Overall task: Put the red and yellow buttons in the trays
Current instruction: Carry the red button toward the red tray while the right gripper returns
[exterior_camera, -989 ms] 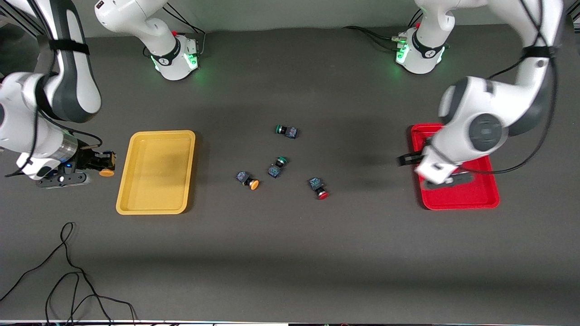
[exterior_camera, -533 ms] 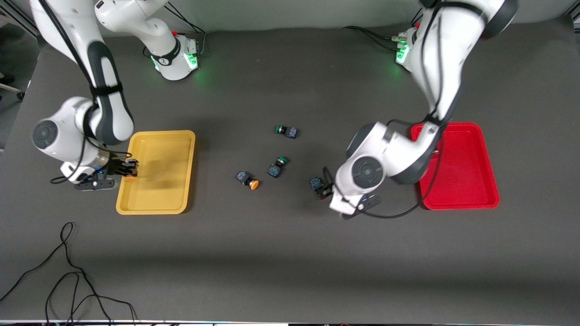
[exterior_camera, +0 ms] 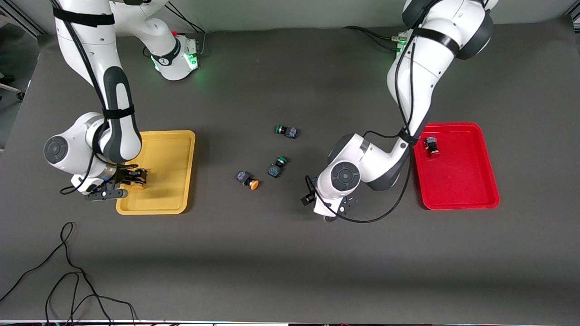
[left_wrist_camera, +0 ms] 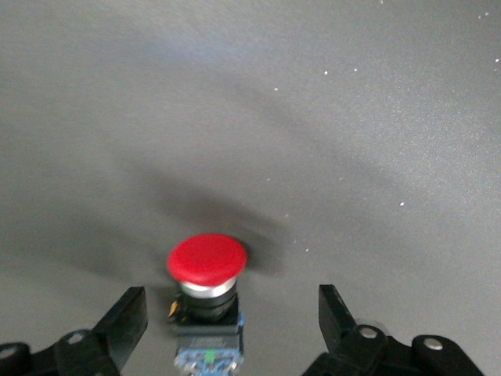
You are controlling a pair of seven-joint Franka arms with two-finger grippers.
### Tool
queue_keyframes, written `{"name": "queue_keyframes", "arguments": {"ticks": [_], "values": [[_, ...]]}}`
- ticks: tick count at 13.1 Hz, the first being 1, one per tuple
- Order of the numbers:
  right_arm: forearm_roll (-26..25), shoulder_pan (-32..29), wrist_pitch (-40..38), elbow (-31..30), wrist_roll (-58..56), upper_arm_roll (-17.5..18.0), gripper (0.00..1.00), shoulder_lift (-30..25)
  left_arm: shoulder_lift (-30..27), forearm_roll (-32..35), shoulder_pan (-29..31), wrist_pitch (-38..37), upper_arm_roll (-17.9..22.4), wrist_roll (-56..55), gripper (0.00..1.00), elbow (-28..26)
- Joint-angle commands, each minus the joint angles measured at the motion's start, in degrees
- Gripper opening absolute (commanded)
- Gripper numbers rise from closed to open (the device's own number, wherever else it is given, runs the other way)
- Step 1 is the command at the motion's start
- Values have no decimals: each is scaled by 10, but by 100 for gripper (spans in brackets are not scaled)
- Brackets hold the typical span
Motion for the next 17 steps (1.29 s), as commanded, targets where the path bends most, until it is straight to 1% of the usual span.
{"name": "queue_keyframes", "arguments": {"ticks": [1, 2, 3, 4, 5, 6, 7, 8, 10, 12, 13, 14, 15, 16, 17], "values": [[-21, 21, -103, 70, 8, -42, 100, -17, 11, 12, -17, 34, 9, -10, 83, -3], [-46, 31, -149, 108, 33, -52, 100, -19, 11, 14, -15, 34, 10, -8, 40, -4], [-68, 35, -197, 147, 66, -53, 100, -23, 10, 14, -15, 32, 10, -9, 0, -4], [-91, 42, -242, 183, 96, -52, 100, -29, 9, 15, -15, 26, 10, -9, 0, -4], [-100, 44, -269, 209, 117, -52, 100, -35, 7, 15, -14, 23, 11, -7, 0, -4], [-101, 59, -278, 224, 123, -51, 100, -35, 1, 16, -14, 19, 12, -7, 0, -3], [-103, 79, -277, 231, 118, -51, 100, -35, -11, 19, -3, -14, 13, -3, 0, 3], [-103, 102, -277, 232, 115, -49, 100, -34, -28, 33, 22, -70, 10, 17, 0, 14], [-98, 143, -272, 235, 113, -44, 100, -30, -70, 38, 64, -179, 11, 133, 0, 14], [-96, 190, -249, 235, 110, -27, 100, -24, -111, 41, 128, -237, 12, 239, 0, -1], [-94, 207, -232, 232, 102, -15, 100, -21, -137, 47, 157, -245, 13, 304, 0, -28], [-94, 219, -210, 228, 75, 4, 100, -21, -169, 61, 186, -241, 14, 362, 0, -73], [-93, 225, -186, 224, 42, 25, 100, -21, -199, 65, 224, -229, 13, 399, 0, -126], [-93, 226, -166, 217, 11, 41, 100, -21, -228, 71, 248, -210, 13, 438, 0, -179], [-93, 225, -137, 201, -11, 55, 100, -23, -269, 86, 280, -173, 13, 492, 0, -251]]}}
